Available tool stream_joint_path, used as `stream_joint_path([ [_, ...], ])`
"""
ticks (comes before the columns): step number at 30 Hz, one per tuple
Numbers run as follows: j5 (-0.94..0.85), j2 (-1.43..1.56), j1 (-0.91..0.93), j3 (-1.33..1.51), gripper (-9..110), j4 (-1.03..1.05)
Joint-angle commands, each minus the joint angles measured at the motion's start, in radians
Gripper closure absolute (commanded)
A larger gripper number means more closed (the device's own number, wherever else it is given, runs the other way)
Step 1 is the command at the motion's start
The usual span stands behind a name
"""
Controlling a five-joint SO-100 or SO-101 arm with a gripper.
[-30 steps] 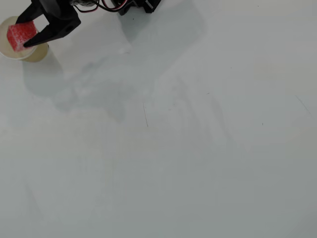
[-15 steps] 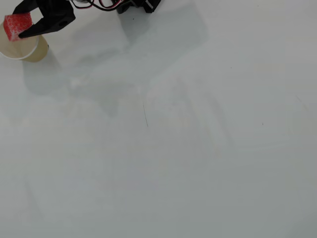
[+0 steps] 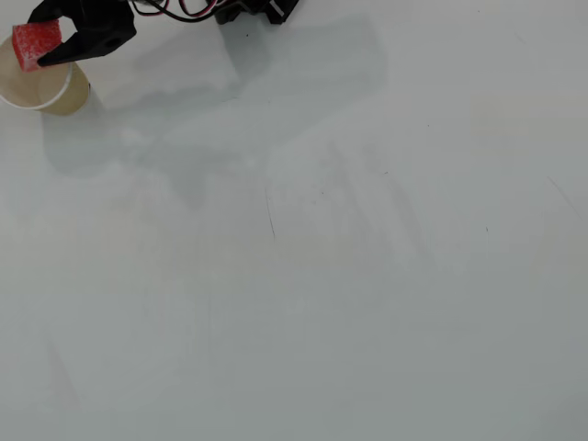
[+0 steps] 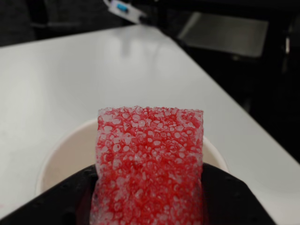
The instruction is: Pick up the cube and drop it in the cup.
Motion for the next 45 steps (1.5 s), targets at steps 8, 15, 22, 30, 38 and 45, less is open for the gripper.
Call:
stream_joint_path([
  [8,0.003,-0.035,0.009,-0.215,101,-0.069],
  [15,0.003,-0.097,0.014,-0.233,101,-0.117],
  [22,0.003,-0.192,0.015,-0.282,101,-0.152],
  [30,0.003,-0.199,0.015,-0.272,101,-0.163],
  [38,0.003,-0.192,0.014,-0.259,101,-0.163],
  [45,0.005,-0.187,0.025,-0.253,97,-0.155],
])
